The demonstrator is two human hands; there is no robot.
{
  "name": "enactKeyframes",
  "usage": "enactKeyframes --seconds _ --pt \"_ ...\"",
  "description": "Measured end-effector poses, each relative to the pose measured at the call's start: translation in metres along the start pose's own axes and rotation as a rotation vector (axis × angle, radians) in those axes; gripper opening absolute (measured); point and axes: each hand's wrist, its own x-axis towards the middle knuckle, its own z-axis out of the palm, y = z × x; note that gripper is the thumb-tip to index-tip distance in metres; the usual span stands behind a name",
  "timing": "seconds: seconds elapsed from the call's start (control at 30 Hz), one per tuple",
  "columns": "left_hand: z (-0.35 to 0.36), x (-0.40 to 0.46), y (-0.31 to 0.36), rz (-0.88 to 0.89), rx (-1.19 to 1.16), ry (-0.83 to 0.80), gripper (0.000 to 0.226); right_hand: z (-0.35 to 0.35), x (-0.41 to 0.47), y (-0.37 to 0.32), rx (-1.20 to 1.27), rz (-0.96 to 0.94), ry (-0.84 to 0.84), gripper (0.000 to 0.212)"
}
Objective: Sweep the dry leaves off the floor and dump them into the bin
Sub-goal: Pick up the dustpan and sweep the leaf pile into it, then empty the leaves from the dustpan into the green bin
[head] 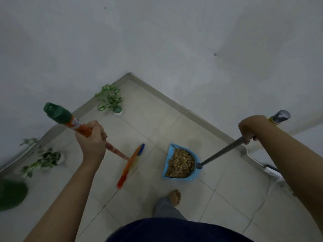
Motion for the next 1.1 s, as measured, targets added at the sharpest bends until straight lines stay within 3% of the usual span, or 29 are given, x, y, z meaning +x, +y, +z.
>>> enactKeyframes --seconds 0.17,0.33,0.47,0.63,0.83,1.1 --pt "-0.133 -0.025 0.031 0.067 0.021 0.282 0.020 -0.045 -0.051 -0.091 -0.108 -0.082 0.125 0.036" --pt "-0.258 -0.063 0.059 0.137 0.040 0.529 0.022 -0.083 -0.097 -0.190 -0.202 -0.184 0.215 0.040" --pt "-0.328 -0.101 0.074 0.141 0.043 0.769 0.030 -0.119 -0.131 -0.266 -0.289 -0.272 0.276 0.030" --pt "-0.392 -0.132 0.089 0.141 0.086 1.044 0.032 -0.180 -0.186 -0.344 -0.356 -0.364 0.327 0.034" --pt "-0.452 -0.139 0.106 0.189 0.154 1.301 0.030 -0.267 -0.259 -0.417 -0.486 -0.460 0.397 0.023" --pt "-0.511 -0.107 0.120 0.235 0.158 1.490 0.032 -0.353 -0.319 -0.505 -0.541 -0.547 0.488 0.028"
